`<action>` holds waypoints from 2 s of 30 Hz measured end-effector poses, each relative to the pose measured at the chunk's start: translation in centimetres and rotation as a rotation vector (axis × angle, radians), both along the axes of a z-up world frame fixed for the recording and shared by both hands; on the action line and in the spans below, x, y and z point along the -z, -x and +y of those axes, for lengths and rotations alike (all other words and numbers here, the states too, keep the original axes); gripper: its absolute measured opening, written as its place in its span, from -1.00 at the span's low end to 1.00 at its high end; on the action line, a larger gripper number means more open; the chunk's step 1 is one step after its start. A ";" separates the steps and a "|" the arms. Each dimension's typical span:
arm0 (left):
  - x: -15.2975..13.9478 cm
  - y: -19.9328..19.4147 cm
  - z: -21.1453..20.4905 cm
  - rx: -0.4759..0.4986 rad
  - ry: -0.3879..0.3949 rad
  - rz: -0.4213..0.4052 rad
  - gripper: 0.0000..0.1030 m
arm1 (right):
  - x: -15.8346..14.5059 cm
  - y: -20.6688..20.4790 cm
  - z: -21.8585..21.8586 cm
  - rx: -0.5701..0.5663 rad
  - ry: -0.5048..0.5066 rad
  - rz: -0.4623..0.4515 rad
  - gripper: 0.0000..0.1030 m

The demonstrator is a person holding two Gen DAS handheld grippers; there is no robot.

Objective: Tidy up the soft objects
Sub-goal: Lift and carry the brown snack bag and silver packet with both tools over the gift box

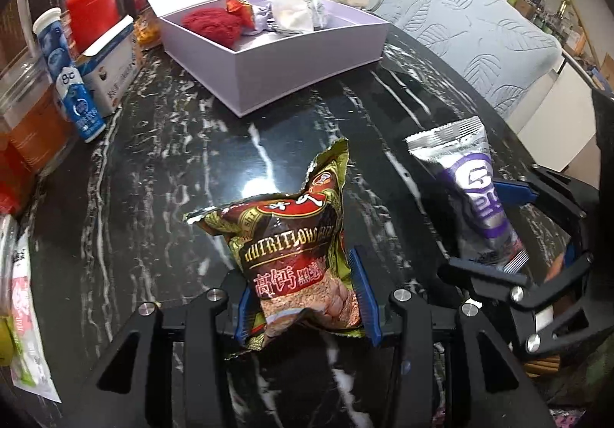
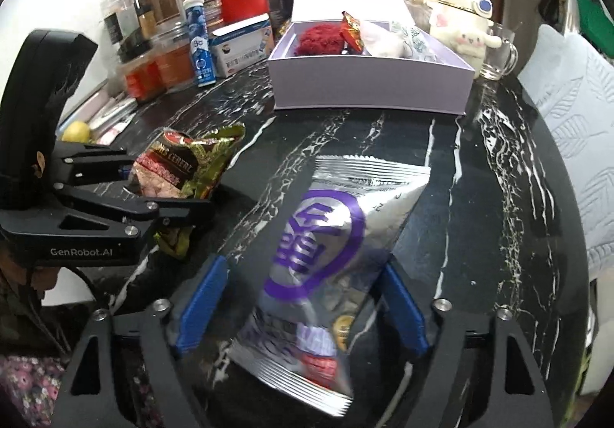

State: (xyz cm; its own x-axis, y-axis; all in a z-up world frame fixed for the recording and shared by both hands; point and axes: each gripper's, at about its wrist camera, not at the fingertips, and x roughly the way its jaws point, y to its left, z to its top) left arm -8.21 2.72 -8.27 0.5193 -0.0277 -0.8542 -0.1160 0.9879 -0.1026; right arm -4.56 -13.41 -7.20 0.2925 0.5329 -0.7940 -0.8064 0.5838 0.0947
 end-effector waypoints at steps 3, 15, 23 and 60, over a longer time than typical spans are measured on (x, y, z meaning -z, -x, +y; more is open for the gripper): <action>0.2 -0.2 -0.1 0.004 -0.029 0.000 -0.04 | 0.3 0.2 0.5 0.023 0.018 -0.012 0.60; 1.1 -0.6 0.2 -0.003 -0.083 -0.023 0.53 | 0.9 -0.3 -0.7 0.156 0.062 -0.052 0.60; 0.8 -0.4 -0.1 0.010 -0.087 -0.074 -0.03 | 0.7 0.1 -0.6 0.145 0.054 -0.085 -0.10; -3.6 1.6 -0.3 0.010 0.025 -0.143 -0.16 | -1.2 2.2 -1.7 0.091 -0.096 0.015 -0.25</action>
